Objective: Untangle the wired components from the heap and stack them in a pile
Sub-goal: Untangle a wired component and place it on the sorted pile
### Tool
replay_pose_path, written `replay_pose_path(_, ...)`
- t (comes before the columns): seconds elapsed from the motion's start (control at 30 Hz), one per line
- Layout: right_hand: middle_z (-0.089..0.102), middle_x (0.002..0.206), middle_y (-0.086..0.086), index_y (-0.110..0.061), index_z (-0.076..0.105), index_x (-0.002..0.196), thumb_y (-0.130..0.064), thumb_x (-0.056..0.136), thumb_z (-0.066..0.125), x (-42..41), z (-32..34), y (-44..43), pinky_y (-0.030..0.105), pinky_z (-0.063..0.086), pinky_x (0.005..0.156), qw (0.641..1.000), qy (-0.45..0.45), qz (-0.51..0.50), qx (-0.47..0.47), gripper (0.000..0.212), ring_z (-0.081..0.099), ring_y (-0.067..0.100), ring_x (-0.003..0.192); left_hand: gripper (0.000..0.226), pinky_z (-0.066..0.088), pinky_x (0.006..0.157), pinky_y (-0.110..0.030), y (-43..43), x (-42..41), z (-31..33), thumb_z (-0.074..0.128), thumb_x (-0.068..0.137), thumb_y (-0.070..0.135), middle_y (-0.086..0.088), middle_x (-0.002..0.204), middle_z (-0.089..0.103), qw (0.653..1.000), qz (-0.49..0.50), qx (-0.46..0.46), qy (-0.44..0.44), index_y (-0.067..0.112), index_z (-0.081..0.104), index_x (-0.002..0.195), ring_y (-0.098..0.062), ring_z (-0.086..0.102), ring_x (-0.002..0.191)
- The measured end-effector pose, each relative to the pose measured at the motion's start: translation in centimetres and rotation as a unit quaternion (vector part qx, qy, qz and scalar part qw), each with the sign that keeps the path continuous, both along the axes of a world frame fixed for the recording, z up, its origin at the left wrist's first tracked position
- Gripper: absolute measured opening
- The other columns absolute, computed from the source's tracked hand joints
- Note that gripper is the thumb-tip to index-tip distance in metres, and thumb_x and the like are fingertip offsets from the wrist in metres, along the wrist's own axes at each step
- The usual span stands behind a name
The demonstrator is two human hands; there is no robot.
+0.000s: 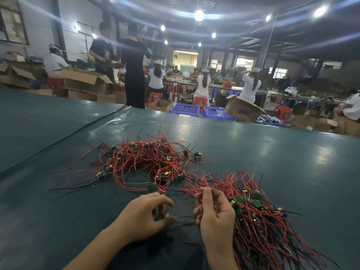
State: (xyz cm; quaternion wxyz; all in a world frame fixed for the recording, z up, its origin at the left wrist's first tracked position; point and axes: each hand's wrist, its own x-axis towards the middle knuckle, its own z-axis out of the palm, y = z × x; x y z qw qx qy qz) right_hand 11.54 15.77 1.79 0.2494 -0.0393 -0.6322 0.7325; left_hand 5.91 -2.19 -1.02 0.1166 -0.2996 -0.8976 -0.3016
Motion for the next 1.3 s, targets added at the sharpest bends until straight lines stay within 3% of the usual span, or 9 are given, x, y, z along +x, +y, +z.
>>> replay_pose_path(0.13,0.068,0.074,0.005,-0.010,0.064,0.090,-0.029,0.091,0.054,0.2,0.1,-0.2,0.021,0.045,0.044,0.999,0.031,-0.013,0.001,0.021,0.053,0.012,0.047,0.042,0.043,0.063,-0.013,0.5,0.4,-0.1,0.052,0.085,0.067,0.023,0.070,0.060,1.000,-0.005,0.013,-0.005,0.030,0.071,0.094,0.007,0.054,0.064)
replay_pose_path(0.27,0.066,0.069,0.004,-0.015,0.065,0.094,-0.035,0.083,0.063,0.1,0.0,-0.2,0.020,0.044,0.043,0.999,0.035,-0.012,-0.014,0.023,0.053,0.011,0.046,0.025,0.050,0.051,-0.032,1.3,0.8,0.4,0.063,0.087,0.042,-0.001,0.057,0.065,0.968,0.027,0.246,-0.049,0.019,0.072,0.079,-0.012,0.058,0.048)
replay_pose_path(0.37,0.060,0.061,0.001,-0.023,0.068,0.080,-0.037,0.079,0.068,0.0,-0.1,-0.2,0.019,0.043,0.042,0.999,0.034,0.000,0.014,0.014,0.051,0.011,0.047,0.023,0.049,0.047,-0.029,2.0,1.2,1.2,0.061,0.084,0.032,-0.013,0.059,0.064,0.904,0.028,0.418,-0.084,0.013,0.073,0.083,-0.019,0.059,0.051)
replay_pose_path(0.43,0.059,0.054,0.001,-0.019,0.070,0.070,-0.041,0.078,0.067,0.0,-0.4,-0.3,0.021,0.043,0.043,0.998,0.024,0.031,0.052,0.023,0.051,0.011,0.046,0.021,0.049,0.048,-0.025,2.3,1.4,1.5,0.058,0.090,0.026,-0.015,0.063,0.065,0.880,0.007,0.467,-0.082,0.010,0.072,0.089,-0.019,0.059,0.053)
replay_pose_path(0.6,0.067,0.058,0.005,-0.021,0.077,0.071,-0.041,0.082,0.063,0.3,-0.6,-1.0,0.022,0.043,0.049,0.985,0.022,0.113,0.132,0.026,0.055,0.007,0.048,0.024,0.045,0.049,-0.029,2.9,1.8,1.7,0.047,0.092,0.016,-0.010,0.072,0.066,0.872,-0.049,0.483,-0.059,0.010,0.065,0.108,-0.023,0.056,0.053)
replay_pose_path(0.8,0.070,0.068,-0.001,-0.020,0.076,0.093,-0.026,0.081,0.074,0.4,-0.8,-1.2,0.019,0.046,0.053,0.985,0.025,0.115,0.123,0.013,0.061,0.006,0.055,0.041,0.047,0.054,-0.026,3.5,1.4,0.8,0.052,0.090,0.025,0.000,0.062,0.054,0.882,-0.048,0.445,-0.149,0.024,0.053,0.131,-0.013,0.053,0.056)
replay_pose_path(0.93,0.075,0.084,-0.002,-0.022,0.075,0.094,0.000,0.088,0.066,0.1,-1.1,-1.1,0.028,0.056,0.065,0.981,0.015,0.097,0.166,0.025,0.070,0.013,0.070,0.019,0.045,0.050,-0.021,3.4,1.0,0.5,0.059,0.093,0.029,-0.002,0.063,0.063,0.888,-0.037,0.430,-0.159,0.019,0.070,0.104,-0.012,0.057,0.052)
replay_pose_path(1.17,0.070,0.079,0.006,-0.014,0.078,0.088,-0.016,0.085,0.073,0.0,-0.8,-1.0,0.040,0.058,0.067,0.981,0.033,0.077,0.175,0.007,0.069,0.020,0.073,0.032,0.048,0.045,-0.022,3.6,1.0,0.2,0.066,0.080,0.032,-0.003,0.061,0.064,0.856,-0.048,0.450,-0.249,0.008,0.047,0.090,-0.014,0.060,0.050)
replay_pose_path(1.3,0.074,0.075,0.002,-0.011,0.077,0.082,-0.019,0.091,0.065,-0.2,-1.0,-0.8,0.028,0.058,0.069,0.985,-0.006,0.078,0.153,0.017,0.071,0.017,0.073,0.043,0.046,0.045,-0.021,3.9,1.3,0.3,0.073,0.071,0.042,-0.004,0.054,0.058,0.849,-0.035,0.455,-0.266,0.012,0.042,0.079,-0.016,0.058,0.046)
